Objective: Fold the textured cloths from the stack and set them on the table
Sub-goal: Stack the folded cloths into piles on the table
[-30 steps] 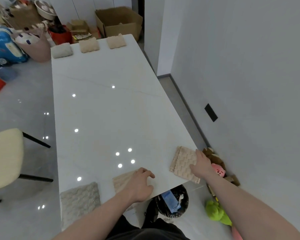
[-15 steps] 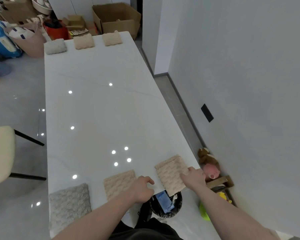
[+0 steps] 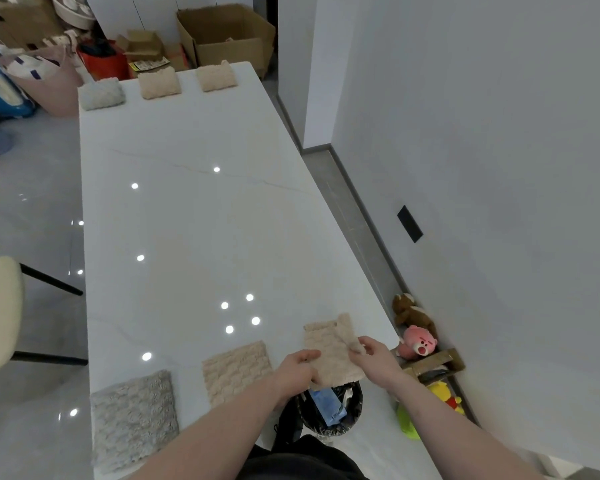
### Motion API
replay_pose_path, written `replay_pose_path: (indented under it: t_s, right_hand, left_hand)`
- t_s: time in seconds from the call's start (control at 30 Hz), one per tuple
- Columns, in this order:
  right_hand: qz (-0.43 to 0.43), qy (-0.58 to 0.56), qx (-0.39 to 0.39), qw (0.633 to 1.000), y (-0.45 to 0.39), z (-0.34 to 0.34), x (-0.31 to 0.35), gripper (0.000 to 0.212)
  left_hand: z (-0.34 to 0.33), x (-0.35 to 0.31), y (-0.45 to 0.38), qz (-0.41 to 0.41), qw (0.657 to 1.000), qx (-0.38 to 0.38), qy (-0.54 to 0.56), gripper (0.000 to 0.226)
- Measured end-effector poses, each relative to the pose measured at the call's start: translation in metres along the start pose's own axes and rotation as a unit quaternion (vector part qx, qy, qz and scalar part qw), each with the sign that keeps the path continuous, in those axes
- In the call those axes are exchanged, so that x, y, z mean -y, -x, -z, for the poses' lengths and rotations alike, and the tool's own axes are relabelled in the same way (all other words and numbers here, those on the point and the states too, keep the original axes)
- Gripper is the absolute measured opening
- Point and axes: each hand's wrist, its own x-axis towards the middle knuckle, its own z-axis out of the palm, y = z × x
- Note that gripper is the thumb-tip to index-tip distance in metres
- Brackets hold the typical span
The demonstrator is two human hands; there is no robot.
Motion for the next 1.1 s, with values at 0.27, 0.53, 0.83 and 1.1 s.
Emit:
replay_pose_path:
  t_s: [0.27,0.53,0.83,1.1]
  right_hand:
    - [-0.009,-0.005,-0.029,1.000,-0.008,0.003,0.019,0.041]
    - [0.083,0.162,-0.110,0.977,-0.010,-0.017,0.016,0.050]
    - [0.027,0.023,-0.179,0.983,-0.020,-0.017,0.033,0.027]
    - [0.105,0.183,-0.202,0.956,-0.018,-0.014,0.031,0.055]
  left_hand:
    - [0.006,0.002,0.006,-0.040,0.998,-0.039,-0.021,0.064]
    - [0.014,0.003,0.007,-0.041,0.989,-0.009,-0.140,0.081]
    - [0.011,0.007,0.005,-0.131,0.975,-0.031,-0.178,0.065]
    - [0.019,0.008,-0.003,-0.133,0.956,-0.039,-0.259,0.066]
